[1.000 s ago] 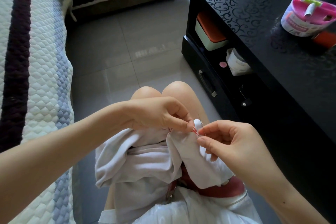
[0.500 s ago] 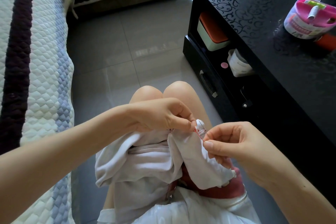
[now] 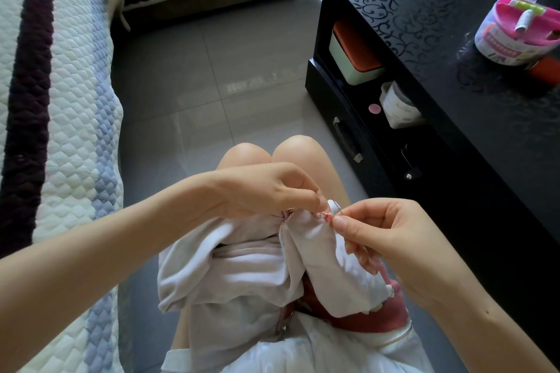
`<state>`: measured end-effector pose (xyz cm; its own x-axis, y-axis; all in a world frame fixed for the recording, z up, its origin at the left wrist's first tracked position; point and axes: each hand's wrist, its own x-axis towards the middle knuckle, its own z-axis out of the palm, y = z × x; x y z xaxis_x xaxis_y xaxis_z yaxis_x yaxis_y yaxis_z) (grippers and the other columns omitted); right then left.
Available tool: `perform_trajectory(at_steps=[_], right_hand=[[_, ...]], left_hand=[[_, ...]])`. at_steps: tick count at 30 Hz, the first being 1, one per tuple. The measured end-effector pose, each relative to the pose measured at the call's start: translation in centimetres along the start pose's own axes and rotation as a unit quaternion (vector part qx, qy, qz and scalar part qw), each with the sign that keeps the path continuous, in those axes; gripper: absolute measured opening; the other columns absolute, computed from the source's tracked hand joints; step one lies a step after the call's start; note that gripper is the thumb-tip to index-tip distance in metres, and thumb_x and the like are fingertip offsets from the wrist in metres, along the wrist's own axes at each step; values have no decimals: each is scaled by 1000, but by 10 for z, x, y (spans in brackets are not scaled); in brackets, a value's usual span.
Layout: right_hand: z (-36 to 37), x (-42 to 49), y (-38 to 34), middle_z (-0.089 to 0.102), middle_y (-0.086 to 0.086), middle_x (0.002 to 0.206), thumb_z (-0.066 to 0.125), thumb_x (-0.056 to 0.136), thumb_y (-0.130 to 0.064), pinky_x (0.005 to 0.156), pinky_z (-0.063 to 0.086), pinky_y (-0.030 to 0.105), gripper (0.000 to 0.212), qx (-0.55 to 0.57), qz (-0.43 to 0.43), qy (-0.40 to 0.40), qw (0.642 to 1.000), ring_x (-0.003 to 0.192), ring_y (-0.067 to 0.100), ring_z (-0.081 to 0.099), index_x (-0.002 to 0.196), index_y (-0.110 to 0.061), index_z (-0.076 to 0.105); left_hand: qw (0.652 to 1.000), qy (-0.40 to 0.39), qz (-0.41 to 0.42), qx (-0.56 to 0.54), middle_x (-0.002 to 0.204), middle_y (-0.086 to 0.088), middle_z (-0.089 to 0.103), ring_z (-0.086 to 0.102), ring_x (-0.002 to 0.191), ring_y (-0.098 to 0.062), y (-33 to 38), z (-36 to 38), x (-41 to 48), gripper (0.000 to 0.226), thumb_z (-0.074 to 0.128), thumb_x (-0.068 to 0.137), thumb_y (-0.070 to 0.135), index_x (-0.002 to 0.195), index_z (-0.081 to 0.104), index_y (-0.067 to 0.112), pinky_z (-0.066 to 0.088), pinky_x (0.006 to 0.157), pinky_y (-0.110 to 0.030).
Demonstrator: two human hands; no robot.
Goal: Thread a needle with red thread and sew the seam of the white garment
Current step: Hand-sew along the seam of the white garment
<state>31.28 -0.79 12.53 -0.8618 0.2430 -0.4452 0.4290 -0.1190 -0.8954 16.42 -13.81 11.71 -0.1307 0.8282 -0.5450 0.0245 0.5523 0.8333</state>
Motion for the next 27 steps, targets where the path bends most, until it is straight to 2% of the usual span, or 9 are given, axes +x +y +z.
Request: perform_trajectory(at_steps=[3,4,6,8,12,16,20,25,27], right_hand=[[-1,1,2,57,9,49,70,80,-7,37,37,20,12,4,1,2,1000,38,13,44,69,-2,72],[0,1,2,57,8,50,72,79,-9,38,37,20,12,3,0,-1,1000,38,13,45,69,-3,72],[1,2,0,57,7,49,76,71,-21,38,37,20,17,-3,3,-9,1000,40,14,45,67,-5,73],[1,1,0,56,7,49,77,64,-28,39,38,21,22,-5,7,-13,1000,41,15,46,66,-6,73],[-3,1,2,58,9,51,73,73,-13,38,39,19,13,5,19,-26,999,41,13,47,67,-2,72],[-5,0,0,58,10,50,72,62,-20,38,37,17,17,8,39,-58,998,41,12,47,63,-3,71],[-9,2,-1,56,8,51,85,64,-16,38,35,16,13,12,64,-88,994,44,11,48,62,-9,73],[-12,6,0,52,4,50,78,61,-12,42,36,14,6,59,88,-112,988,43,8,46,62,-9,73],[-13,5,0,53,3,50,83,55,-16,43,37,14,16,75,95,-126,985,43,7,46,63,-7,73]], left_hand=[[1000,2,2,26,79,2,54,47,75,-7,1,-1,2,41,61,81,48,86,69,9,39,72,-26],[999,-4,9,32,79,0,53,46,75,-7,1,0,2,42,63,78,52,84,70,11,38,71,-25],[999,-7,19,31,76,3,55,46,71,-5,0,2,3,27,70,76,46,77,69,19,36,68,-22],[999,-6,25,21,74,4,57,46,68,-3,-3,2,5,17,71,77,36,76,67,20,36,66,-19],[999,-16,31,-27,78,1,59,51,72,-5,-8,1,7,7,69,76,27,70,69,24,39,68,-18],[997,-34,32,-67,71,9,62,54,68,0,-10,-1,8,10,67,78,21,68,69,23,41,66,-14],[996,-37,21,-75,68,13,63,54,66,2,-9,-2,9,5,65,79,20,76,65,16,40,64,-11],[998,-15,6,-61,62,15,61,52,61,2,-4,4,10,6,67,76,18,76,63,14,38,62,-13],[998,-2,-9,-61,57,15,60,51,55,3,-2,4,11,15,68,85,9,73,62,15,37,57,-13]])
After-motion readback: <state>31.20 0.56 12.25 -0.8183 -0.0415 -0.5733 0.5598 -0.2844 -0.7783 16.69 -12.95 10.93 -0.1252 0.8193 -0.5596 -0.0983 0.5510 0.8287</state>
